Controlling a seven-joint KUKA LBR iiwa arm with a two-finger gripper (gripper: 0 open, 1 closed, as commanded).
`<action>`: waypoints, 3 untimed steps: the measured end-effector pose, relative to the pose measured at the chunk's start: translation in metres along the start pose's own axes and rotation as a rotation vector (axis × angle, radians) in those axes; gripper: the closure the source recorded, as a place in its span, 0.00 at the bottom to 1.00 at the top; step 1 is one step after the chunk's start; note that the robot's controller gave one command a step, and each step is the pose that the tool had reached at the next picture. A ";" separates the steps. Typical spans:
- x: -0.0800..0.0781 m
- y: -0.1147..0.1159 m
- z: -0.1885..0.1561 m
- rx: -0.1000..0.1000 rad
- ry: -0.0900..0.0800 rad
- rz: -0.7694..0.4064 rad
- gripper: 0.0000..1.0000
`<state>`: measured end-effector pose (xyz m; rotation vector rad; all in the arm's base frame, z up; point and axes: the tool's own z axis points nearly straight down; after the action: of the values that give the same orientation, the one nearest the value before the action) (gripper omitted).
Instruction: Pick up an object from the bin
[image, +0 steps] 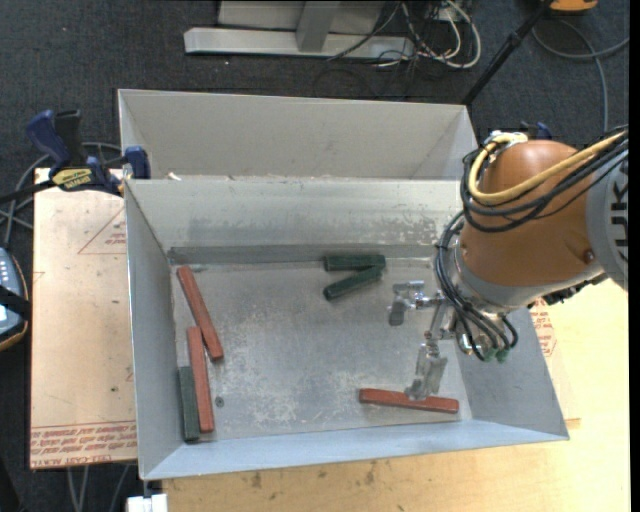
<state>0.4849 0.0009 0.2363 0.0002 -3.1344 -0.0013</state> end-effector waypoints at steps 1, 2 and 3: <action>0.000 -0.070 0.166 0.002 -0.027 -0.134 0.00; -0.005 -0.063 0.135 0.001 -0.012 -0.182 0.00; -0.006 -0.058 0.132 0.001 -0.009 -0.245 0.00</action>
Offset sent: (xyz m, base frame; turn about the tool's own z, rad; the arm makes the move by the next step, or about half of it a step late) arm -0.0069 -0.0697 -0.1663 -0.1398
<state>0.4900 -0.0572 0.1040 0.3845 -3.1196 -0.0016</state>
